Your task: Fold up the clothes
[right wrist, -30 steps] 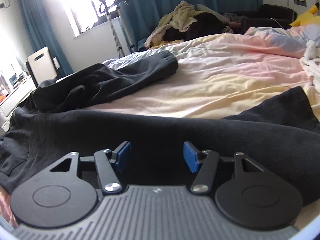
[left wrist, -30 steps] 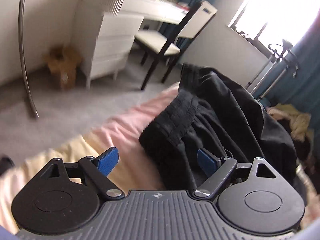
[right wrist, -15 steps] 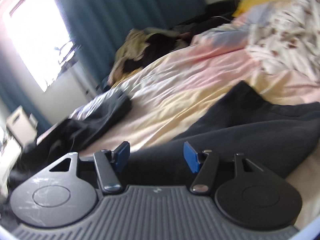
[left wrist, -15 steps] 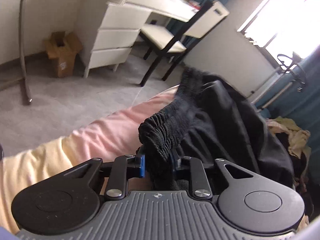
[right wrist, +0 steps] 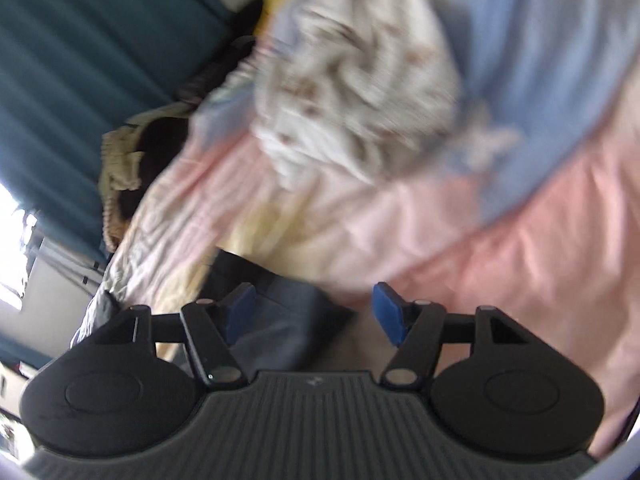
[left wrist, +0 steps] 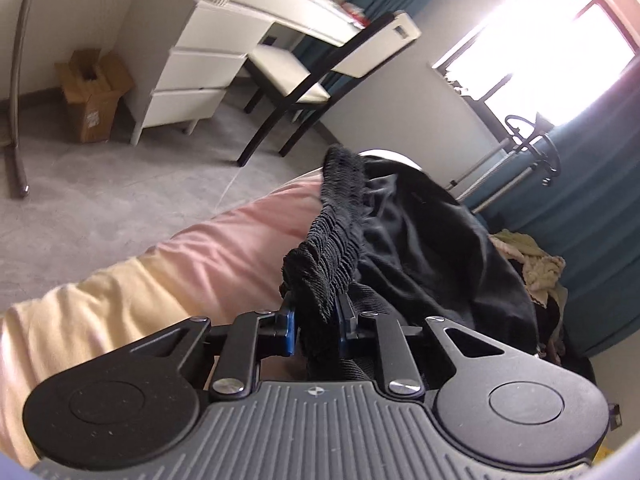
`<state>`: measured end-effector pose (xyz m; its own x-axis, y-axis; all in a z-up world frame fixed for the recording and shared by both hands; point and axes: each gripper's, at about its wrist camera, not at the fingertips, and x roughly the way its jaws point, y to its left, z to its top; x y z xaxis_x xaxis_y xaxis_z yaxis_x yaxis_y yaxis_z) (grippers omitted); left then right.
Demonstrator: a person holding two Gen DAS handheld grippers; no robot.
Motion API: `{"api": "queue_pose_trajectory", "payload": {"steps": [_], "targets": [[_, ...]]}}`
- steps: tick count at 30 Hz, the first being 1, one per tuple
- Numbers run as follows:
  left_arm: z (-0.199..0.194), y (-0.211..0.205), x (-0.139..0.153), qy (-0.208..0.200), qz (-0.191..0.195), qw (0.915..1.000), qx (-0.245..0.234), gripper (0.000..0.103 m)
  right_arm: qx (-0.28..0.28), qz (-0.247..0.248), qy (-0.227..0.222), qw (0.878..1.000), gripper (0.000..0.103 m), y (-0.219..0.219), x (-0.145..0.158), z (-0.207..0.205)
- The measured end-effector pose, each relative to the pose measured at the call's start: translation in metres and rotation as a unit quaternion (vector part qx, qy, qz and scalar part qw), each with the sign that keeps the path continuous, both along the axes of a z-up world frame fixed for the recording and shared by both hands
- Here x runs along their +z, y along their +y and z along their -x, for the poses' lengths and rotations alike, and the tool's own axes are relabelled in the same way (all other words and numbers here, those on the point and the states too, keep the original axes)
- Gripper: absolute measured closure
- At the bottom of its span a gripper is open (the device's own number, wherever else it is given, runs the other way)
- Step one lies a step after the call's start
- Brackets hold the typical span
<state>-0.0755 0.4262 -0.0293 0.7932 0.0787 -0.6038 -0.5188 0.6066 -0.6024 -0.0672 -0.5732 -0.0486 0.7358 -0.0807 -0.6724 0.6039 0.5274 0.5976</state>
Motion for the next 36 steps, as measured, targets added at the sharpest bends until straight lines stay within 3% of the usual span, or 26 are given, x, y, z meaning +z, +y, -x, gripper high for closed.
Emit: {"api": "queue_pose_trajectory", "payload": {"steps": [4,5,6,8,11,14,15,17,18,21,24,26,29,32,36], "targets": [[0.000,0.007,-0.009,-0.001,0.012,0.9999,0.003,0.082,-0.009,-0.071,0.001,0.997,0.037,-0.008,-0.034,-0.012],[0.000,0.007,-0.007,-0.005,0.011,0.9999,0.001,0.082,0.000,-0.074,0.007,0.997,0.042,-0.003,-0.034,-0.021],[0.000,0.008,-0.007,-0.011,0.009,0.9999,-0.003,0.082,0.008,-0.076,0.012,0.997,0.065,0.002,-0.035,-0.030],[0.001,0.008,0.001,-0.027,0.002,0.9995,-0.015,0.082,0.024,-0.067,0.016,0.997,0.091,0.010,-0.029,-0.048],[0.006,0.009,0.010,-0.052,-0.003,0.9983,-0.028,0.082,0.068,0.016,-0.103,0.992,0.093,0.034,0.026,-0.059],[0.015,0.012,0.008,-0.062,0.008,0.9977,-0.027,0.082,0.090,0.055,-0.233,0.967,0.093,0.049,0.079,-0.038],[0.018,0.013,0.004,-0.060,0.013,0.9978,-0.024,0.082,0.088,0.077,-0.243,0.963,0.093,0.051,0.089,-0.029],[0.025,0.016,-0.007,-0.053,0.025,0.9981,-0.018,0.083,0.085,0.109,-0.204,0.969,0.093,0.048,0.087,-0.019],[0.028,0.018,-0.013,-0.048,0.032,0.9982,-0.014,0.083,0.085,0.104,-0.160,0.978,0.093,0.042,0.073,-0.018],[0.036,0.024,-0.028,-0.045,0.052,0.9976,-0.007,0.082,0.083,0.009,-0.016,0.996,0.093,0.016,0.003,-0.014],[0.038,0.028,-0.031,-0.046,0.060,0.9971,-0.009,0.082,0.087,-0.025,0.041,0.995,0.093,0.016,-0.040,-0.003],[0.033,0.029,-0.025,-0.044,0.055,0.9974,-0.013,0.082,0.082,-0.022,0.042,0.996,0.093,0.023,-0.040,-0.006],[0.020,0.029,-0.014,-0.041,0.055,0.9976,-0.012,0.083,0.082,-0.005,0.013,0.997,0.093,0.027,-0.014,-0.033],[0.007,0.032,0.001,-0.043,0.078,0.9960,-0.007,0.083,0.101,0.036,-0.019,0.994,0.093,0.033,0.039,-0.073],[0.001,0.038,0.033,-0.073,0.111,0.9911,-0.003,0.084,0.116,0.045,-0.132,0.983,0.093,0.040,0.126,-0.105]]}}
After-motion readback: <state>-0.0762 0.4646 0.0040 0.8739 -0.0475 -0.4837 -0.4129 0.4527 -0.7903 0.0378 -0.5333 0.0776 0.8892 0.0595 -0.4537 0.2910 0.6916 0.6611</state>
